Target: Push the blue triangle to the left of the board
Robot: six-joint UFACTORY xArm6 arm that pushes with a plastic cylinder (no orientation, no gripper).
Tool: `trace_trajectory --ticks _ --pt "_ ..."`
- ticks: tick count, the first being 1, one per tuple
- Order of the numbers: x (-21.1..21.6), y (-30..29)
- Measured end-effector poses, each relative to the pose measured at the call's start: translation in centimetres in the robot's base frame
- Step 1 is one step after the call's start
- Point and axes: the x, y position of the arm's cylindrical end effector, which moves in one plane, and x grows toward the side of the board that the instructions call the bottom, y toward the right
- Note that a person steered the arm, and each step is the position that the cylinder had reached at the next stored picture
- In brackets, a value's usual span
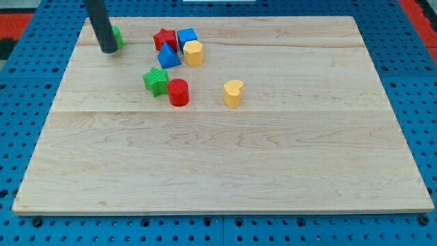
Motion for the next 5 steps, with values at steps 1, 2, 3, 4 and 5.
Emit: trace_trajectory --ticks 1,2,3,4,5 --pt "3.8 -0.7" --pt "3.9 -0.3" --pt "3.9 -0.3" --pt "3.9 0.3" --pt "4.0 2.2"
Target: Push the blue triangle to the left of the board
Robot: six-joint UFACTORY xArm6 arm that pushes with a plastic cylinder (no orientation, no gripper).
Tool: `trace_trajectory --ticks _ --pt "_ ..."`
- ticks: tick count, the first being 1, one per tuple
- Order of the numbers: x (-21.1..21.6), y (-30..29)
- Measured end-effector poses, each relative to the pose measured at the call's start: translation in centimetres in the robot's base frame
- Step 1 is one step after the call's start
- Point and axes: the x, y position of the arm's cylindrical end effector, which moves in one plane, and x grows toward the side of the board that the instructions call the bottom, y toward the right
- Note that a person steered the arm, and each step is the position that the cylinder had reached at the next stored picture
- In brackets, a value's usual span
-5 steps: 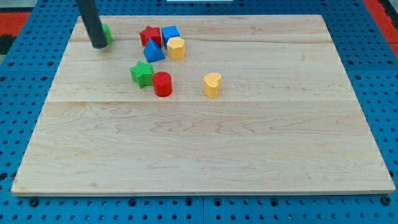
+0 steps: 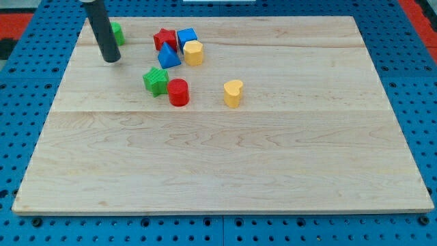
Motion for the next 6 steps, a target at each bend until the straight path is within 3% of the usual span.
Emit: trace_trajectory --ticks 2,3,4,5,6 --pt "1.8 10.9" --pt "1.4 12.7" --pt "-2.2 10.6" --pt "-2.8 5.1" --pt "0.4 6.4"
